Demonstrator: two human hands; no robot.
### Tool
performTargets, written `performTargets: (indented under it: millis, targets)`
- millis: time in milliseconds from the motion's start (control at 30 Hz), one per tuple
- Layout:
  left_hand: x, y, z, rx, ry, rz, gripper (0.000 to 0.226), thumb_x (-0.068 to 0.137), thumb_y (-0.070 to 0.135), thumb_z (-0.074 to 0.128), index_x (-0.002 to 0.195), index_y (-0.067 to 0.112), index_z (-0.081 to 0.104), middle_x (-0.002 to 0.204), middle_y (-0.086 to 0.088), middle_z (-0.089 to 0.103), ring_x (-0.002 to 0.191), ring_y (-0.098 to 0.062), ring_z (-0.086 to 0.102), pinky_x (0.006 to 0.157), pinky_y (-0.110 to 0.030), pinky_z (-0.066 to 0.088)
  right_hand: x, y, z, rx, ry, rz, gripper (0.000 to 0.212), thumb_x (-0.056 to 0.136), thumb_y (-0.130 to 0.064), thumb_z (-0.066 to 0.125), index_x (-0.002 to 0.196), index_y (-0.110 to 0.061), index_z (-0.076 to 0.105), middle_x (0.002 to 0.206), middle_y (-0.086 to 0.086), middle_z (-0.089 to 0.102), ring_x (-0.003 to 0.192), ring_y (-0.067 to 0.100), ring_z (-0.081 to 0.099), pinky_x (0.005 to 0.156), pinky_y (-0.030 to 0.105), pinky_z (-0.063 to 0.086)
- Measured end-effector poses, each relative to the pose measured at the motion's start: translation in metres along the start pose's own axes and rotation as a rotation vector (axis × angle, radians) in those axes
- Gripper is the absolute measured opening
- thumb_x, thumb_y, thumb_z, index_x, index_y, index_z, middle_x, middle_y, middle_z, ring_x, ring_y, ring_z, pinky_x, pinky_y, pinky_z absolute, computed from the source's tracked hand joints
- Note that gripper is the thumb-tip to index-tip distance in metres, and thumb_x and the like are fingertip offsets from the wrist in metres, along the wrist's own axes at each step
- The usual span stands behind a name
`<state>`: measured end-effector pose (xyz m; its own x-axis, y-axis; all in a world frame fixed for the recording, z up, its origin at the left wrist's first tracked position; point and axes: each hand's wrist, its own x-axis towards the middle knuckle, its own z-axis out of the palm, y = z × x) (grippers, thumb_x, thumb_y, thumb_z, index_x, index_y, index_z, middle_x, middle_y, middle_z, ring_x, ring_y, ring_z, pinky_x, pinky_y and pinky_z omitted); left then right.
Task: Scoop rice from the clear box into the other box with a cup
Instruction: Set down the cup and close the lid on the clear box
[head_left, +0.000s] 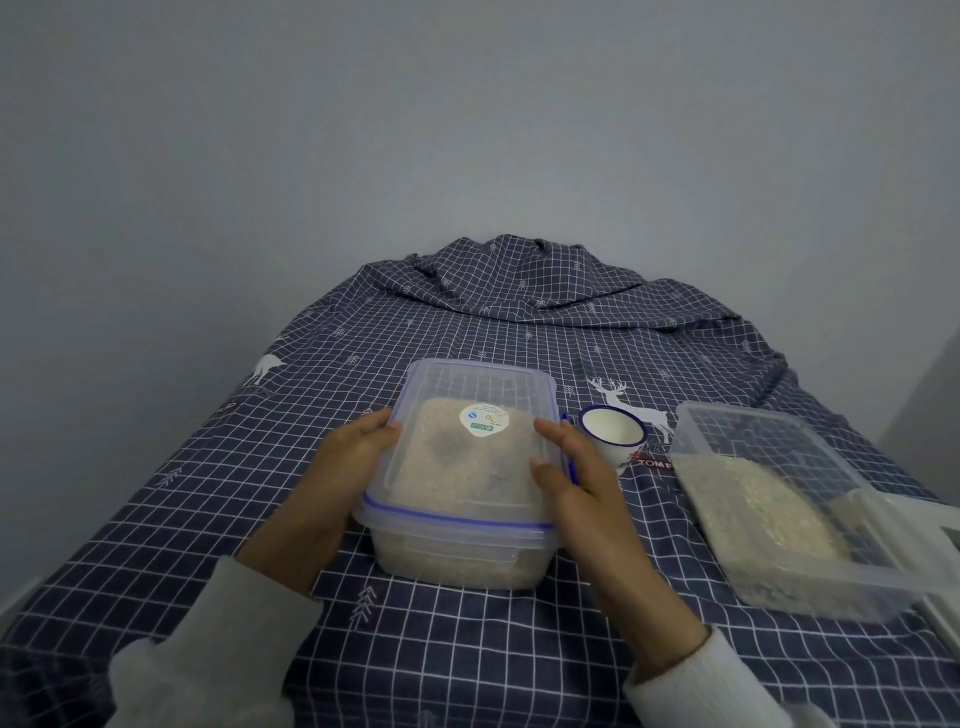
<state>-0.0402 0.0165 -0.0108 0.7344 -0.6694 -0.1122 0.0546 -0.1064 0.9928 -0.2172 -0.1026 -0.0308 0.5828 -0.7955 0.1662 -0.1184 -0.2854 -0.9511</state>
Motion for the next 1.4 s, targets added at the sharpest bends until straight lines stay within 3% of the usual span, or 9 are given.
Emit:
performTargets:
  millis: [167, 367, 533, 667, 800, 1033, 1167, 1267, 1400]
  targets:
    - [0.002, 0.0, 0.005, 0.019, 0.028, 0.021, 0.038, 0.096, 0.017, 0.047, 0.134, 0.018, 0.05, 0.095, 0.013, 0.059, 0.085, -0.008, 0.056, 0.07, -0.031, 0.046, 0.001, 0.001, -0.002, 0.045, 0.023, 0.007, 0.039, 0.095, -0.019, 0.054, 0.126, -0.043, 0.057, 0.148, -0.019, 0.037, 0.143, 0.007, 0.026, 0.118, 0.048, 0.024]
    - [-0.001, -0.004, 0.002, -0.012, 0.031, -0.003, 0.044, 0.096, 0.019, 0.048, 0.139, 0.019, 0.044, 0.131, 0.001, 0.054, 0.106, -0.019, 0.055, 0.092, -0.041, 0.046, -0.004, 0.004, 0.0, 0.119, 0.022, 0.028, 0.039, 0.096, -0.018, 0.051, 0.124, -0.045, 0.059, 0.15, -0.017, 0.039, 0.142, 0.009, 0.029, 0.117, 0.048, 0.029]
    - [-0.002, -0.006, -0.001, -0.06, -0.008, -0.01, 0.03, 0.095, 0.018, 0.05, 0.123, 0.026, 0.058, 0.101, 0.008, 0.066, 0.097, -0.02, 0.064, 0.086, -0.043, 0.051, -0.004, 0.004, -0.001, 0.233, 0.002, 0.056, 0.04, 0.096, -0.015, 0.051, 0.123, -0.043, 0.061, 0.151, -0.016, 0.04, 0.139, 0.008, 0.036, 0.113, 0.043, 0.037]
    - [-0.003, -0.006, -0.004, -0.117, -0.041, -0.018, 0.021, 0.093, 0.018, 0.053, 0.101, 0.033, 0.065, 0.1, 0.002, 0.073, 0.095, -0.022, 0.068, 0.085, -0.044, 0.053, -0.004, 0.007, -0.003, 0.299, 0.008, 0.059, 0.044, 0.094, -0.018, 0.057, 0.127, -0.046, 0.057, 0.136, -0.018, 0.055, 0.117, 0.004, 0.058, 0.085, 0.027, 0.056]
    - [-0.003, -0.007, -0.005, -0.129, 0.023, -0.011, 0.04, 0.088, 0.017, 0.062, 0.127, 0.019, 0.057, 0.113, -0.004, 0.067, 0.101, -0.025, 0.065, 0.091, -0.048, 0.051, -0.005, 0.011, -0.007, 0.337, 0.026, 0.062, 0.042, 0.092, -0.022, 0.062, 0.129, -0.041, 0.055, 0.12, -0.02, 0.062, 0.094, -0.004, 0.066, 0.064, 0.015, 0.055]
    - [-0.005, -0.006, -0.008, -0.097, 0.074, 0.092, 0.053, 0.08, 0.015, 0.071, 0.13, 0.018, 0.053, 0.112, 0.007, 0.061, 0.104, -0.014, 0.06, 0.086, -0.038, 0.052, -0.003, 0.005, -0.012, 0.247, 0.036, -0.006, 0.042, 0.09, -0.02, 0.065, 0.126, -0.038, 0.055, 0.13, -0.008, 0.06, 0.112, 0.012, 0.062, 0.089, 0.04, 0.058]
    - [-0.006, -0.004, -0.01, -0.081, 0.1, 0.147, 0.052, 0.078, 0.011, 0.072, 0.126, 0.02, 0.055, 0.119, 0.006, 0.058, 0.112, -0.015, 0.055, 0.094, -0.042, 0.049, -0.002, 0.005, -0.014, 0.155, 0.033, -0.067, 0.048, 0.089, -0.018, 0.065, 0.131, -0.037, 0.049, 0.133, -0.005, 0.057, 0.119, 0.016, 0.059, 0.094, 0.045, 0.054]
    - [-0.006, -0.003, -0.01, -0.073, 0.117, 0.176, 0.054, 0.078, 0.007, 0.071, 0.128, 0.018, 0.054, 0.125, 0.003, 0.057, 0.112, -0.015, 0.056, 0.095, -0.044, 0.049, -0.003, 0.006, -0.014, 0.155, 0.038, -0.09, 0.049, 0.089, -0.017, 0.066, 0.129, -0.04, 0.048, 0.132, -0.007, 0.057, 0.118, 0.013, 0.059, 0.093, 0.042, 0.055]
    - [-0.005, -0.005, -0.01, -0.06, 0.12, 0.182, 0.054, 0.079, 0.007, 0.07, 0.129, 0.019, 0.053, 0.126, 0.003, 0.056, 0.113, -0.017, 0.055, 0.095, -0.046, 0.049, -0.001, 0.008, -0.012, 0.193, 0.059, -0.093, 0.054, 0.087, -0.015, 0.068, 0.126, -0.045, 0.046, 0.121, -0.023, 0.056, 0.102, -0.01, 0.06, 0.075, 0.023, 0.058]
